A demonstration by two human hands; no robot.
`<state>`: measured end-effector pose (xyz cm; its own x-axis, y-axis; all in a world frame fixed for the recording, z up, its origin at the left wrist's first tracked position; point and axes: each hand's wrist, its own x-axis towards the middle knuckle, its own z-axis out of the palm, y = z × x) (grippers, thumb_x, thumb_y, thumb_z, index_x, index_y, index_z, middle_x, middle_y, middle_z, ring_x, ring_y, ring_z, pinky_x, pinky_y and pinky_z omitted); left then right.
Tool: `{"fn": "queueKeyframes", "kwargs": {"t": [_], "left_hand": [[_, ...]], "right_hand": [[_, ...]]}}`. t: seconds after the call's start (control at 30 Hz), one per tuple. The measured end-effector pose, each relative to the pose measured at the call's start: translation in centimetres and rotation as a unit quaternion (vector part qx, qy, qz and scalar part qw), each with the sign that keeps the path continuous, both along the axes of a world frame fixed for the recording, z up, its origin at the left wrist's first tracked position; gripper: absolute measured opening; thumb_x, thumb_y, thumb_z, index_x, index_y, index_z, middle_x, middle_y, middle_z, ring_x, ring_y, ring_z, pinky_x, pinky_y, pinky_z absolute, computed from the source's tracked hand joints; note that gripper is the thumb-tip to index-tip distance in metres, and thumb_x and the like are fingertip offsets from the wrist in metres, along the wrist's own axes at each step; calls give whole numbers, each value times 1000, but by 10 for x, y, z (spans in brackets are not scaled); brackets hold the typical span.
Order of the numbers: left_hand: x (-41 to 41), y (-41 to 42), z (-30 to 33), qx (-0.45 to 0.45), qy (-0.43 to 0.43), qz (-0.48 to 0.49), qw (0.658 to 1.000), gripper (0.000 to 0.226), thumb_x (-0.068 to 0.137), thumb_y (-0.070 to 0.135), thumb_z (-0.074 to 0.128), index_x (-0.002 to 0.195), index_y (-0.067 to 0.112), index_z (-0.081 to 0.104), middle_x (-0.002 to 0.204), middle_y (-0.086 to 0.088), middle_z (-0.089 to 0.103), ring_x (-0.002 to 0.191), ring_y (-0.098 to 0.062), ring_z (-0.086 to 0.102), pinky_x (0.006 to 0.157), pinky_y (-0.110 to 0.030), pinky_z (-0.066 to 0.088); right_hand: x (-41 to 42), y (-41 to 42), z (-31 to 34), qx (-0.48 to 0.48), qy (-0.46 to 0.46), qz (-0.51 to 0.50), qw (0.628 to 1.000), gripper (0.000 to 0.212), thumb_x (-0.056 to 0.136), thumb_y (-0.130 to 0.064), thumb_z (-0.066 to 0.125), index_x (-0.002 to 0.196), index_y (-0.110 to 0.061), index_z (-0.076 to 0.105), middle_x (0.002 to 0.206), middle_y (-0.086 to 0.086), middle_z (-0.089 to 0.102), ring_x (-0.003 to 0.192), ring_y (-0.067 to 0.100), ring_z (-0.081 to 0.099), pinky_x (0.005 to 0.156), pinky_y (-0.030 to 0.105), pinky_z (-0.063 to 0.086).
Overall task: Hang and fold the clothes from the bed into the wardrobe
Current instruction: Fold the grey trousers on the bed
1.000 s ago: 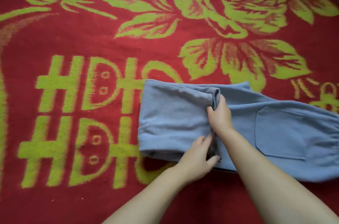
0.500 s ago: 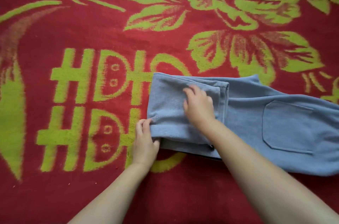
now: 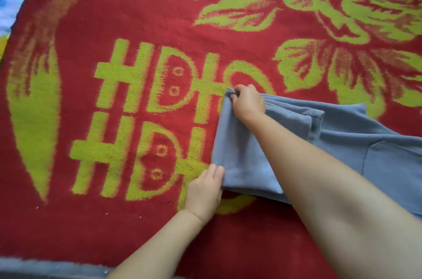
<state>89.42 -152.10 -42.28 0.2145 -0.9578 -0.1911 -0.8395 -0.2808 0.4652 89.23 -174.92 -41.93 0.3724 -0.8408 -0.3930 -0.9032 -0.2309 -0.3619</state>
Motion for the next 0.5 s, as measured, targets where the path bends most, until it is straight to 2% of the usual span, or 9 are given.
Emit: {"fn": "queueKeyframes", "kwargs": {"t": [0.03, 0.1, 0.17, 0.23, 0.3, 0.37, 0.43, 0.5], "left_hand": [[4, 4, -4, 26, 0, -2, 1000, 48, 63, 24, 82, 105, 13, 60, 93, -5, 61, 82, -20, 65, 54, -28, 50], [17, 21, -12, 73, 45, 5, 996, 67, 82, 45, 65, 138, 15, 42, 121, -2, 54, 110, -18, 55, 83, -30, 48], [29, 29, -7, 36, 127, 67, 989, 74, 86, 52, 55, 146, 15, 33, 127, -1, 49, 115, -18, 49, 93, -32, 44], [37, 19, -2, 9, 172, 159, 972, 69, 89, 47, 52, 145, 11, 34, 130, -5, 47, 119, -18, 46, 100, -34, 40], [36, -11, -1, 36, 226, 245, 942, 63, 92, 31, 57, 145, 7, 33, 128, -10, 48, 119, -24, 49, 101, -35, 40], [33, -42, -3, 61, 263, 309, 912, 61, 91, 22, 62, 144, 6, 35, 114, -9, 54, 107, -29, 56, 88, -32, 43], [28, -63, -5, 84, 264, 301, 912, 53, 88, 21, 66, 134, 6, 45, 104, -8, 59, 101, -31, 59, 77, -31, 41], [24, -77, -1, 98, 276, 284, 913, 39, 84, 13, 66, 119, 7, 51, 108, -8, 62, 105, -29, 60, 77, -30, 42]], "right_hand": [[-5, 9, -3, 15, -36, 8, 999, 28, 99, -26, 45, 122, -16, 57, 127, 11, 47, 114, 33, 52, 83, 37, 41], [-21, 25, -2, 14, -86, 41, 995, 46, 99, -29, 46, 144, -19, 39, 146, 7, 35, 130, 25, 41, 102, 43, 36], [-50, 43, 3, -75, -64, 80, 992, 57, 98, -32, 46, 151, -23, 27, 158, 5, 21, 144, 21, 23, 114, 50, 19], [-88, 64, 3, -143, -22, 88, 986, 61, 97, -32, 46, 152, -23, 22, 161, 4, 12, 149, 20, 4, 114, 57, -1], [-131, 82, -2, -119, 40, 47, 991, 64, 98, -35, 43, 153, -23, 13, 161, 6, 1, 146, 21, -13, 112, 60, -8], [-164, 93, -14, -30, 115, 7, 993, 65, 100, -42, 33, 154, -24, 1, 161, 6, -11, 146, 23, -19, 114, 63, -5], [-179, 93, -24, 33, 145, 10, 989, 67, 100, -48, 28, 153, -25, -5, 160, 4, -19, 147, 24, -18, 114, 62, -3], [-178, 87, -24, 64, 137, 22, 988, 68, 100, -50, 27, 153, -25, -7, 159, 4, -22, 146, 23, -20, 112, 63, -4]]}}
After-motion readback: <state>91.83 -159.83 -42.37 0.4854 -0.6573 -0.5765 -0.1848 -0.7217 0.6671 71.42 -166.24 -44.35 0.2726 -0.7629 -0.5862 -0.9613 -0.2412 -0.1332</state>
